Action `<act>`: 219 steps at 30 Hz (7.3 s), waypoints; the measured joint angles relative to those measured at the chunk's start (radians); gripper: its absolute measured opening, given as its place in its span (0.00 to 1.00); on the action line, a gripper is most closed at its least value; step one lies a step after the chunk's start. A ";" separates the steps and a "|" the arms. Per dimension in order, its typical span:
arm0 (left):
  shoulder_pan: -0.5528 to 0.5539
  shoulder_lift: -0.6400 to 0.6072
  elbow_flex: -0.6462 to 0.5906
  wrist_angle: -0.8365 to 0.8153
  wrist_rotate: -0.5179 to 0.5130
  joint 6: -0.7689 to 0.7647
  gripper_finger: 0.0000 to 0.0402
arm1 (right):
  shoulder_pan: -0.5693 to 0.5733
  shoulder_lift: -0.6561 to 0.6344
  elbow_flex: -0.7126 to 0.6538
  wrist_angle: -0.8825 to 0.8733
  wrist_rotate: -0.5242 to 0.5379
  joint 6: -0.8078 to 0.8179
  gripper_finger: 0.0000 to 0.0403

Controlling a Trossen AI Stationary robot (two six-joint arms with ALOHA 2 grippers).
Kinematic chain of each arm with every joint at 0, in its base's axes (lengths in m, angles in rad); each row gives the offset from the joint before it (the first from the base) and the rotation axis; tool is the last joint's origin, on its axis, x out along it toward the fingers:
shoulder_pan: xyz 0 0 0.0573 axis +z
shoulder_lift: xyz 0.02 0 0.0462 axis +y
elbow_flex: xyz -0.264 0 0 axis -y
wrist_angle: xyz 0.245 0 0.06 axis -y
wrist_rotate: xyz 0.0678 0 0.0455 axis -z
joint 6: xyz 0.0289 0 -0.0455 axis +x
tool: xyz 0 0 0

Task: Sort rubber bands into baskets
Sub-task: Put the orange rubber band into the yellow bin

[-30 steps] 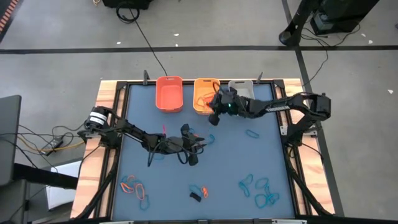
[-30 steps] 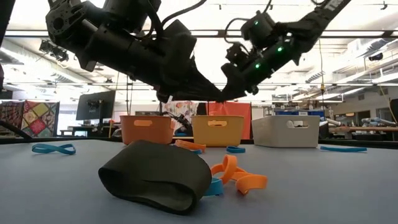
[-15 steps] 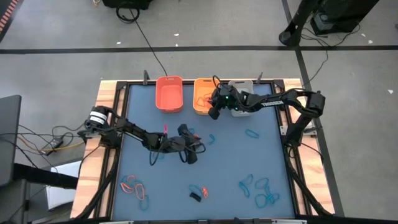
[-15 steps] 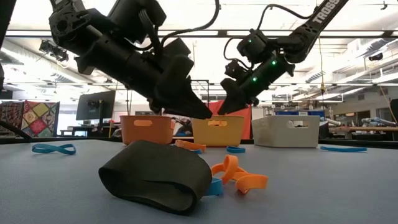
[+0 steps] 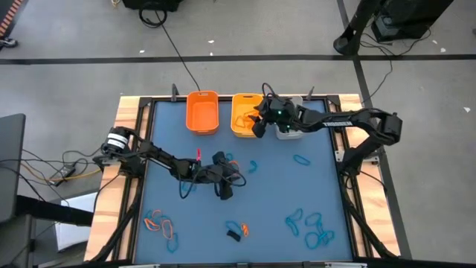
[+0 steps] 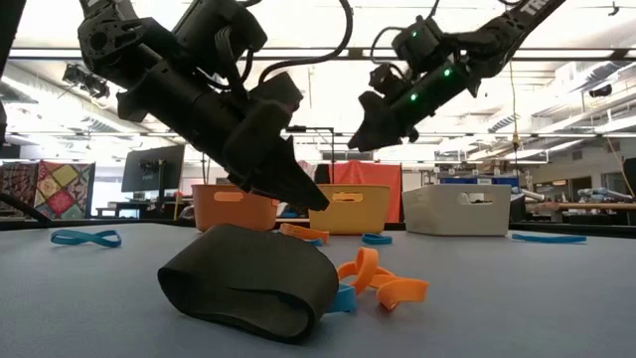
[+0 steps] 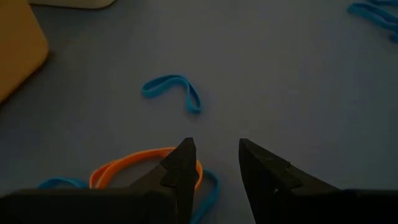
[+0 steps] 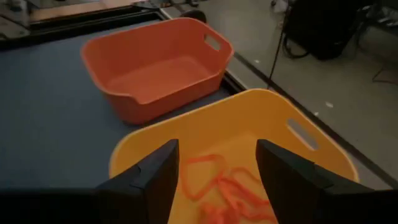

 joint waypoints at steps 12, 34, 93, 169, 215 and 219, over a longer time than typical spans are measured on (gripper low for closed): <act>0.000 0.112 0.000 0.099 -0.091 0.025 0.32 | 0.137 -0.089 0.000 -0.251 0.083 0.004 0.50; 0.013 0.104 0.000 0.063 -0.086 0.054 0.04 | 0.240 -0.119 0.000 -0.300 0.140 0.010 0.43; 0.020 0.143 0.006 0.339 0.184 0.002 0.42 | 0.659 0.271 -0.223 0.246 0.116 0.224 0.30; 0.018 0.145 0.006 0.264 0.186 0.011 0.42 | 0.042 -0.041 -0.224 0.397 0.270 -0.246 0.46; 0.027 0.209 0.102 0.118 0.067 -0.080 0.01 | 0.468 -0.490 -0.223 -0.189 0.645 -0.146 0.52; 0.027 0.195 0.100 0.133 0.075 -0.061 0.01 | 0.466 -0.567 -0.223 -0.351 0.533 0.012 0.52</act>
